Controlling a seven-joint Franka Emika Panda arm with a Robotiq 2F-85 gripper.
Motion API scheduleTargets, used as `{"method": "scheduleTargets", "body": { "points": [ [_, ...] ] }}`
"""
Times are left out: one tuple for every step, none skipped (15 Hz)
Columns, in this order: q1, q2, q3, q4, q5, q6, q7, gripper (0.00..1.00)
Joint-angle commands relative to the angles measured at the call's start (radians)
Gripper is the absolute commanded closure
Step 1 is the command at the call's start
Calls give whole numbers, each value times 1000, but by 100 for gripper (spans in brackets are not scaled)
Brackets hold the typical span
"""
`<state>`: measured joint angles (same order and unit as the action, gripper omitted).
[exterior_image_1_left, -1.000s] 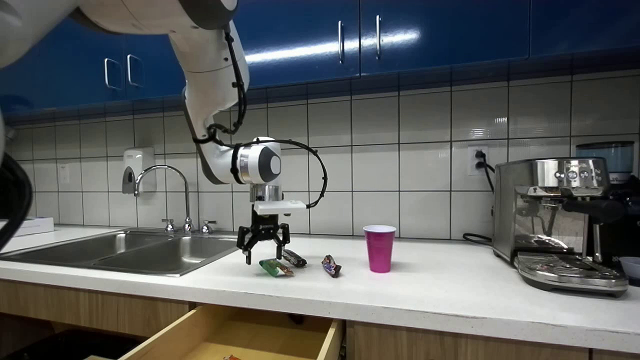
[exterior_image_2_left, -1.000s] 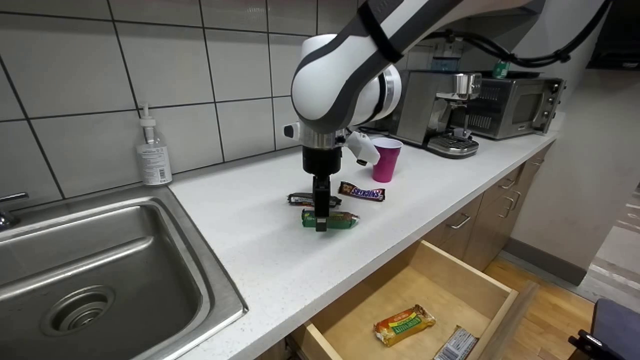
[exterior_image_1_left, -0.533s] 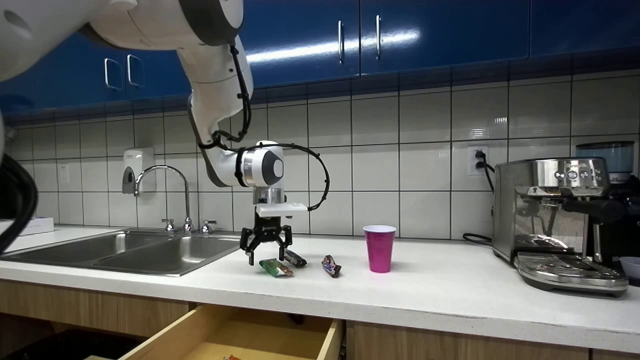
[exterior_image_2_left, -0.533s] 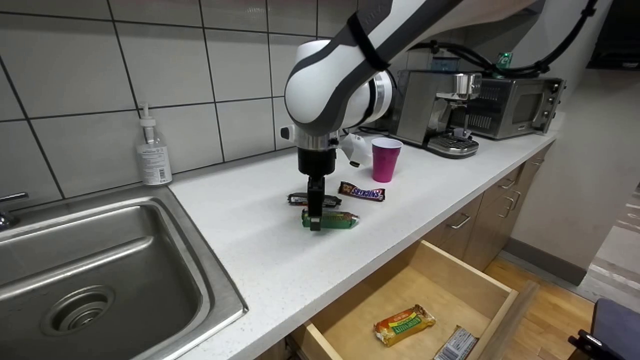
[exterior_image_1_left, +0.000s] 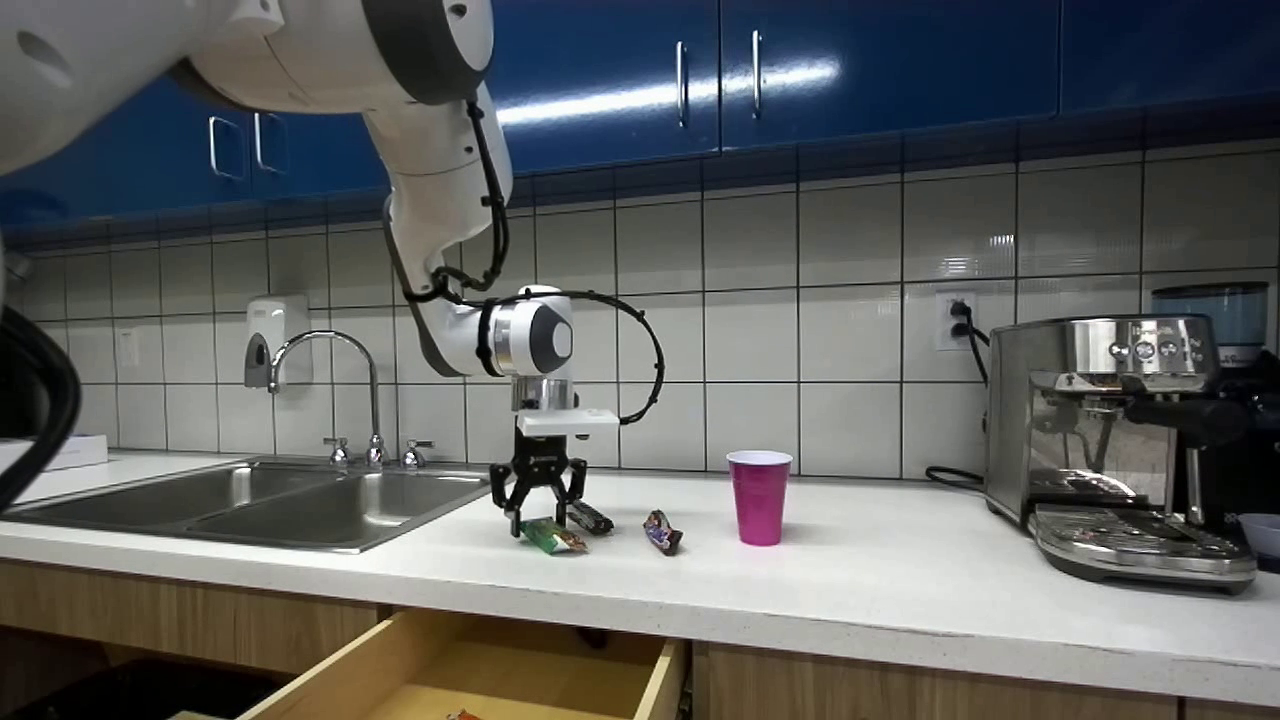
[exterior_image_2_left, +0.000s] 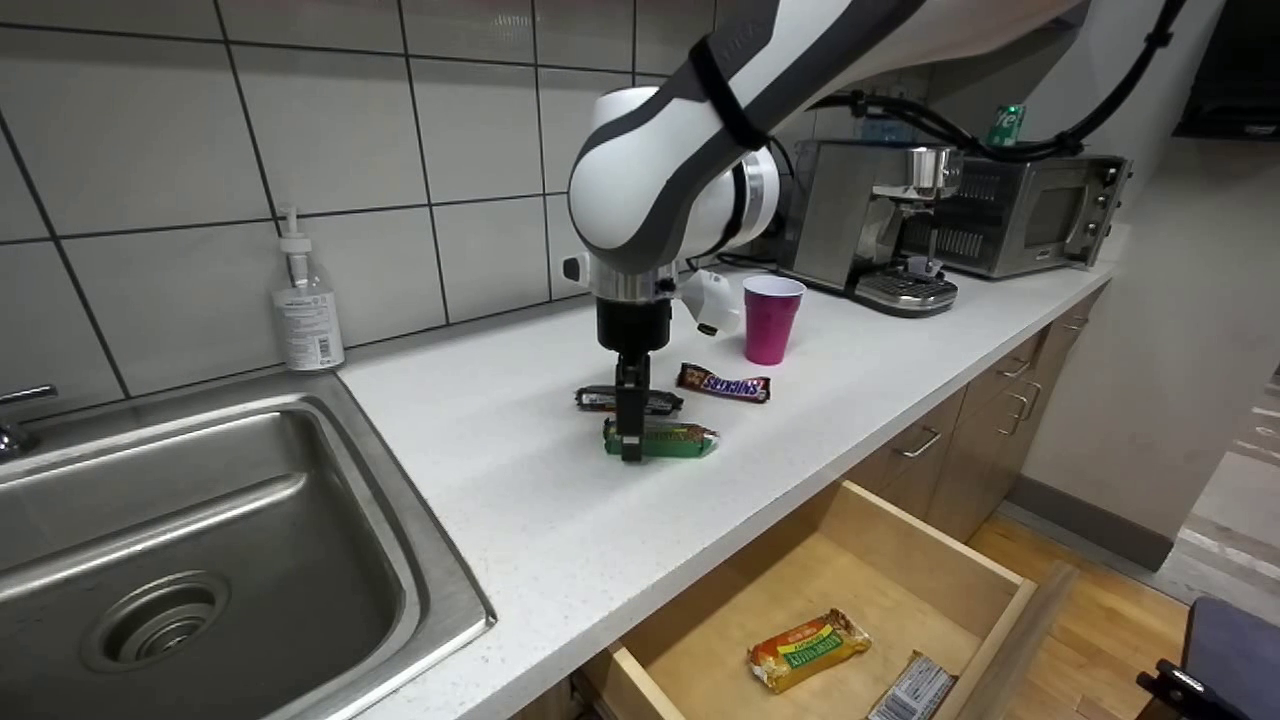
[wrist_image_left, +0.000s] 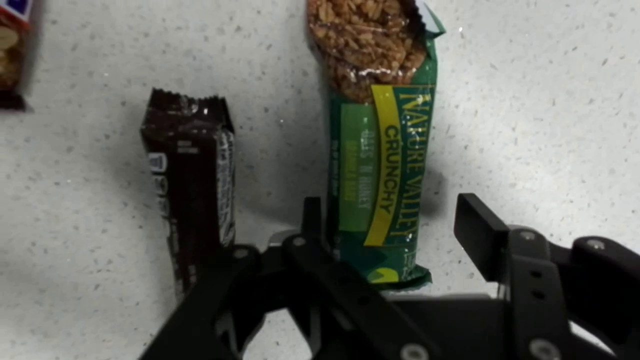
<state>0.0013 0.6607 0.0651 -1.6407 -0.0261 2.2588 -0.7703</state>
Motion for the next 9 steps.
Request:
{"method": "scheduleTargets", "body": {
  "points": [
    [-18, 12, 14, 40, -21, -45, 25, 60],
    [-19, 11, 14, 38, -22, -45, 25, 67],
    [-21, 9, 14, 37, -22, -46, 23, 73],
    [-23, 5, 14, 33, -21, -46, 22, 82],
    [-25, 1, 15, 30, -20, -46, 20, 84],
    [-27, -5, 17, 24, -18, -45, 17, 84],
    [-29, -14, 18, 16, -18, -42, 13, 84],
    [-31, -21, 20, 11, -16, -43, 11, 84],
    [-34, -34, 23, -1, -12, -43, 7, 84]
  ]
}}
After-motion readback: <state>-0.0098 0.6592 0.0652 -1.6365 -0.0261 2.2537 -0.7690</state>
